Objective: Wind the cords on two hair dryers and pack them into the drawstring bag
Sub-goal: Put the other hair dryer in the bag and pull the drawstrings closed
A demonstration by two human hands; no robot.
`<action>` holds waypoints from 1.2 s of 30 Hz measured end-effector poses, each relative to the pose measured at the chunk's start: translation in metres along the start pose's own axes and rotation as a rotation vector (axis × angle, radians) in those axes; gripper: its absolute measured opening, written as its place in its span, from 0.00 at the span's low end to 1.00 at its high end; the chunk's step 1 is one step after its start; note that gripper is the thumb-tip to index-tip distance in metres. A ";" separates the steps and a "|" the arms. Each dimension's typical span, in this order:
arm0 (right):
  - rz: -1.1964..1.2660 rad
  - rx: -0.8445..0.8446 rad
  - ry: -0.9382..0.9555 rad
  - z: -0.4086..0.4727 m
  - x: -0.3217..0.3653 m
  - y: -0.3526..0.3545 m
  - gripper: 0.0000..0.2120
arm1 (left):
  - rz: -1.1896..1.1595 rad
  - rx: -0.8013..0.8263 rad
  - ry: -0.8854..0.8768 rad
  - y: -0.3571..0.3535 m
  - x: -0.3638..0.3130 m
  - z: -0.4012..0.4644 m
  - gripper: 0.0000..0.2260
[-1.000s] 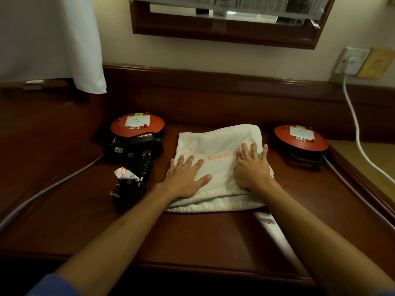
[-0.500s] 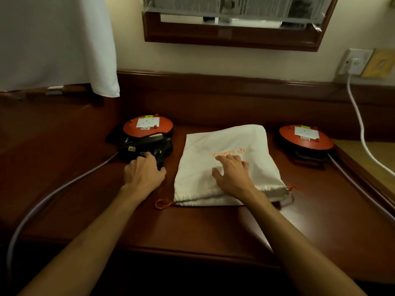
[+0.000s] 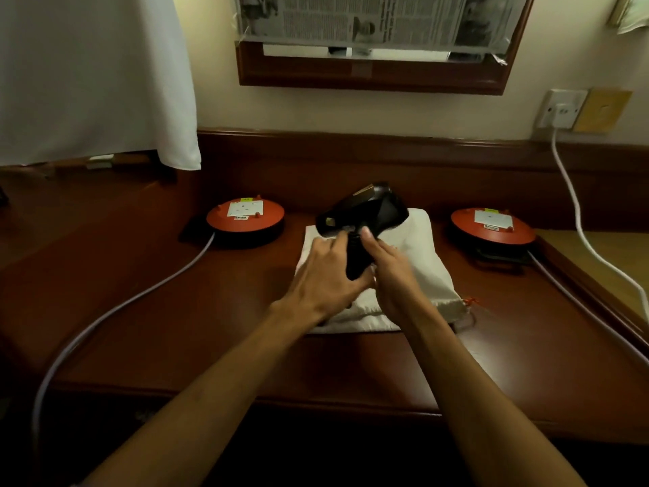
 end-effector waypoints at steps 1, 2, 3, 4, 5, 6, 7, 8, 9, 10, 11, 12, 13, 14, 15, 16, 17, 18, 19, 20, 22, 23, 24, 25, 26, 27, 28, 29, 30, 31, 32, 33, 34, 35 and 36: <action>0.106 -0.023 0.002 -0.003 0.003 0.009 0.19 | -0.036 0.059 -0.049 -0.008 -0.007 0.003 0.31; 0.194 -0.027 0.005 -0.007 0.005 0.017 0.21 | -0.086 0.134 -0.083 -0.013 -0.016 0.004 0.33; 0.246 -0.034 0.016 -0.010 0.008 0.028 0.24 | -0.140 0.199 -0.105 -0.016 -0.023 0.005 0.32; 0.285 -0.040 0.025 -0.014 0.011 0.039 0.24 | -0.187 0.239 -0.122 -0.017 -0.028 0.006 0.30; 0.278 -0.068 0.036 -0.020 0.016 0.052 0.21 | -0.220 0.248 -0.129 -0.018 -0.029 0.008 0.28; 0.264 -0.097 0.050 -0.024 0.021 0.064 0.18 | -0.223 0.252 -0.118 -0.019 -0.028 0.009 0.26; 0.241 -0.126 0.066 -0.029 0.027 0.074 0.18 | -0.185 0.267 -0.099 -0.022 -0.023 0.011 0.24; 0.229 -0.145 0.074 -0.035 0.032 0.083 0.20 | -0.103 0.307 -0.077 -0.026 -0.017 0.011 0.23; 0.212 -0.156 0.085 -0.039 0.036 0.091 0.23 | -0.001 0.363 -0.055 -0.034 -0.009 0.010 0.23; 0.185 -0.153 0.091 -0.043 0.041 0.095 0.25 | 0.106 0.423 -0.030 -0.041 -0.002 0.008 0.23; 0.140 -0.151 0.095 -0.048 0.045 0.098 0.25 | 0.196 0.464 -0.004 -0.048 0.006 0.006 0.23; 0.093 -0.141 0.094 -0.052 0.047 0.100 0.24 | 0.253 0.480 0.019 -0.052 0.012 0.004 0.22; 0.054 -0.127 0.092 -0.056 0.049 0.101 0.24 | 0.266 0.473 0.037 -0.055 0.017 0.005 0.21; 0.027 -0.100 0.085 -0.059 0.050 0.101 0.24 | 0.247 0.457 0.042 -0.055 0.020 0.006 0.18; 0.003 -0.069 0.079 -0.062 0.051 0.100 0.23 | 0.222 0.436 0.027 -0.055 0.021 0.008 0.15; -0.016 -0.033 0.076 -0.065 0.052 0.100 0.22 | 0.202 0.413 0.001 -0.054 0.022 0.011 0.12; -0.041 0.001 0.072 -0.068 0.052 0.099 0.21 | 0.182 0.386 -0.022 -0.051 0.024 0.015 0.10; -0.074 0.037 0.066 -0.071 0.053 0.098 0.19 | 0.155 0.357 -0.033 -0.047 0.025 0.019 0.09; -0.118 0.076 0.061 -0.075 0.055 0.096 0.17 | 0.127 0.323 -0.030 -0.042 0.028 0.024 0.08; -0.166 0.121 0.054 -0.079 0.057 0.093 0.16 | 0.098 0.291 -0.015 -0.035 0.029 0.030 0.07; -0.264 0.218 0.030 -0.088 0.062 0.085 0.15 | 0.037 0.238 0.027 -0.021 0.029 0.043 0.08; -0.322 0.259 0.018 -0.092 0.064 0.081 0.15 | 0.016 0.217 0.044 -0.013 0.027 0.050 0.08; -0.390 0.291 0.007 -0.096 0.066 0.076 0.16 | 0.004 0.201 0.064 -0.005 0.026 0.056 0.07; -0.469 0.318 0.002 -0.098 0.068 0.071 0.17 | -0.009 0.180 0.072 0.004 0.024 0.062 0.07; -0.557 0.337 0.000 -0.100 0.068 0.066 0.17 | -0.036 0.160 0.073 0.012 0.023 0.067 0.07; -0.657 0.348 0.002 -0.101 0.066 0.061 0.18 | -0.072 0.149 0.065 0.019 0.022 0.072 0.08; -0.767 0.352 0.005 -0.100 0.064 0.056 0.18 | -0.106 0.144 0.051 0.025 0.021 0.075 0.09; -0.883 0.346 0.011 -0.097 0.059 0.053 0.20 | -0.132 0.143 0.037 0.029 0.019 0.077 0.10; -0.989 0.326 0.018 -0.093 0.053 0.050 0.22 | -0.147 0.150 0.024 0.031 0.016 0.078 0.11; -1.082 0.286 0.022 -0.087 0.047 0.049 0.25 | -0.152 0.157 0.004 0.032 0.012 0.078 0.11; -1.167 0.248 0.022 -0.082 0.041 0.047 0.26 | -0.151 0.162 -0.016 0.032 0.008 0.078 0.11; -1.252 0.221 0.022 -0.078 0.034 0.045 0.27 | -0.144 0.159 -0.042 0.032 0.004 0.077 0.10; -1.334 0.212 0.014 -0.074 0.027 0.043 0.27 | -0.134 0.153 -0.064 0.032 0.000 0.075 0.10; -1.399 0.219 0.008 -0.072 0.020 0.040 0.28 | -0.125 0.145 -0.088 0.032 -0.003 0.073 0.10; -1.428 0.241 -0.004 -0.070 0.014 0.039 0.30 | -0.114 0.136 -0.111 0.033 -0.007 0.071 0.10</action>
Point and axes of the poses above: each hand's wrist, its own z-axis towards the middle knuckle, its own y-axis out of the back of the hand, x = y × z, the point moved 6 cm from there along z, towards the middle knuckle, and after that the axes turned 8 degrees about x, right-handed, at the moved point
